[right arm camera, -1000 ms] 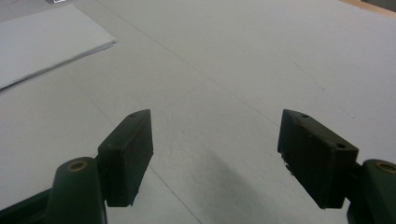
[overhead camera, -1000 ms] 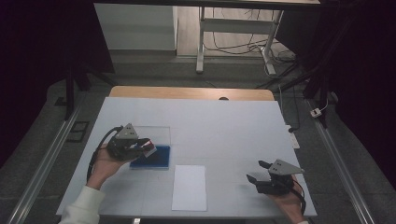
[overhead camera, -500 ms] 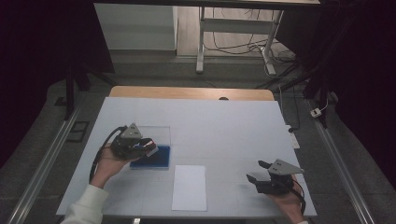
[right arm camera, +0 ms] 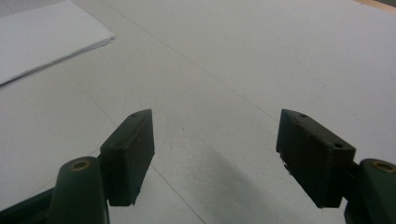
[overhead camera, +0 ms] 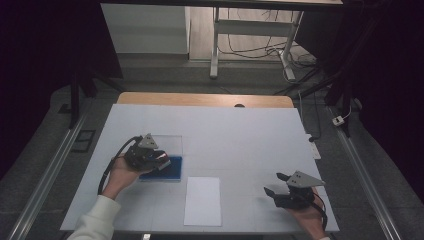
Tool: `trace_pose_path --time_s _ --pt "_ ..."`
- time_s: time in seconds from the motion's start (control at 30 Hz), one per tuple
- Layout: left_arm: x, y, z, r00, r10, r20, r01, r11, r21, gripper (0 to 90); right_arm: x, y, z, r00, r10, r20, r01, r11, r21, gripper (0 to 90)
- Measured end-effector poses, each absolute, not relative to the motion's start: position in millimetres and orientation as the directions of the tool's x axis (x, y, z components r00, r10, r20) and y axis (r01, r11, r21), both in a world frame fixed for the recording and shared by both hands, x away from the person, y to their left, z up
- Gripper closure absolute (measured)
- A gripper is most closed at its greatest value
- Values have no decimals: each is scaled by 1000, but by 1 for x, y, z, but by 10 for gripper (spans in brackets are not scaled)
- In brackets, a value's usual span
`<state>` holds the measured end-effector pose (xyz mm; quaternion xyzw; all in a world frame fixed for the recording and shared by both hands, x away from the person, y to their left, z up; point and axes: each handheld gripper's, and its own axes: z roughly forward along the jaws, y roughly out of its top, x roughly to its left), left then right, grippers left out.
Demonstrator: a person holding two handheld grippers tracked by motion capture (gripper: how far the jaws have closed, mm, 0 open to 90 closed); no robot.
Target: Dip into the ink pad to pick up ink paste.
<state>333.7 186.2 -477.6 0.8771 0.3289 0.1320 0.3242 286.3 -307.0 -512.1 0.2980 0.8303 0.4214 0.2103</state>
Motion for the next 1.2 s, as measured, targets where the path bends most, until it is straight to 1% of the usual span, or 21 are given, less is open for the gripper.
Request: trace_pose_path --time_s 0.3,0.57,1.03,1.2 --pt "336 186 -482 743 669 19 512 -586 628 707 286 -307 -512 -733 672 -109 319 480 817 275" --pt "339 186 -487 741 671 19 521 -593 615 706 287 -307 -514 -737 669 -95 326 475 817 276" --pt "336 180 -488 734 676 59 520 -617 591 708 286 -307 -513 -738 668 -98 327 480 814 277" --pt "336 180 -488 733 678 58 524 -617 587 709 286 -307 -513 -741 664 -97 328 485 811 277"
